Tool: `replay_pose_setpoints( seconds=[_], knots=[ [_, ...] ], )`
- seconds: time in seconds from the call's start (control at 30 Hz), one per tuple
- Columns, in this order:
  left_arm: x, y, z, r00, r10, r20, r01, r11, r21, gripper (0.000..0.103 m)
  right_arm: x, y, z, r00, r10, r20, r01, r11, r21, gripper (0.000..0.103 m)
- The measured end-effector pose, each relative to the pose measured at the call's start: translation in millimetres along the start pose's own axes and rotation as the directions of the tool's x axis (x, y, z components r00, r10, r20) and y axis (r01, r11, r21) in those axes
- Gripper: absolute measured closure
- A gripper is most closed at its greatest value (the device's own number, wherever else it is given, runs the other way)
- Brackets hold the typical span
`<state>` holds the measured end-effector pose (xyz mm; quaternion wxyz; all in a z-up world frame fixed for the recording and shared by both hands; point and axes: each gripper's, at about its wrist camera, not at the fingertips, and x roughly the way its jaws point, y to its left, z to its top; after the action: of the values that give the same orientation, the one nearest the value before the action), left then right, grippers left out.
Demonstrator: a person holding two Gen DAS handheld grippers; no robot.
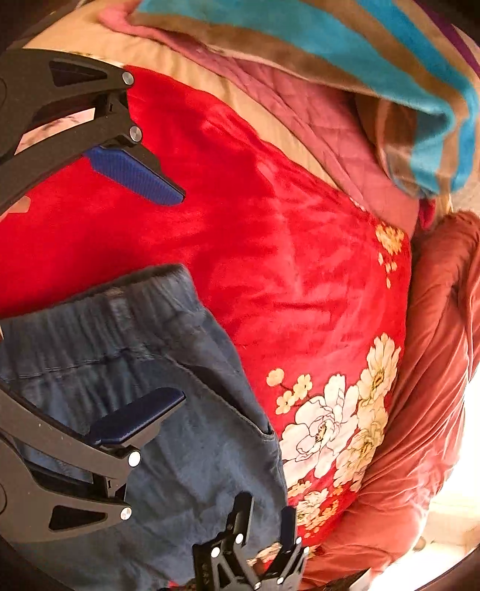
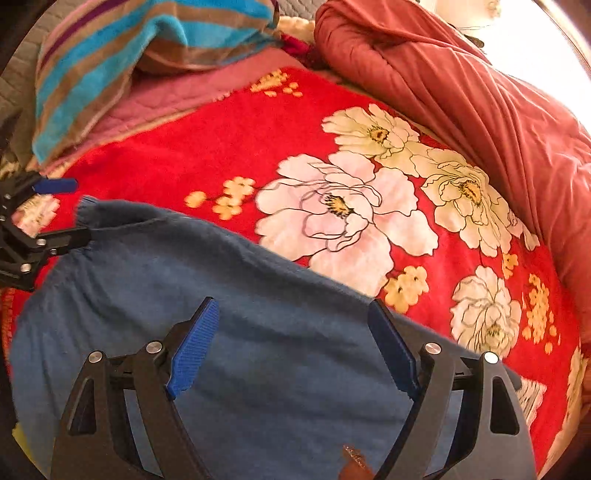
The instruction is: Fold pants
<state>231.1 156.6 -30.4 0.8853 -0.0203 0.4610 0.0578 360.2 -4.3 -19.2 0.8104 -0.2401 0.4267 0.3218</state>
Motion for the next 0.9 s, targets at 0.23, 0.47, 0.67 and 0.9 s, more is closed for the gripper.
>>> replay_pose_setpoints(
  seconds=[0.23, 0.47, 0.67, 0.9],
  knots=[
    [16.0, -12.9, -4.3, 0.997, -0.064, -0.038, 0.066, 0.997, 0.045, 0.076, 20.8, 8.1, 6.9, 0.998, -0.024, -0.054, 0.018, 0.994, -0.110, 0.026],
    [-56.9, -32.2, -13.4, 0.984, -0.095, 0.149, 0.079, 0.990, 0.114, 0.079, 23.7, 23.3, 4.9, 0.999, -0.042, -0.007, 0.040, 0.976, -0.216, 0.036],
    [-65.1, -32.7, -28.4, 0.987, -0.088, 0.138, 0.075, 0.992, 0.100, 0.079, -7.1, 37.1, -17.9, 0.998, 0.011, 0.061, 0.002, 0.979, -0.202, 0.096],
    [-100.7, -24.8, -51.7, 0.957, -0.174, 0.230, 0.166, 0.985, 0.054, 0.078, -102.7, 40.0, -65.3, 0.968, 0.117, 0.223, -0.112, 0.993, -0.038, 0.099]
  ],
)
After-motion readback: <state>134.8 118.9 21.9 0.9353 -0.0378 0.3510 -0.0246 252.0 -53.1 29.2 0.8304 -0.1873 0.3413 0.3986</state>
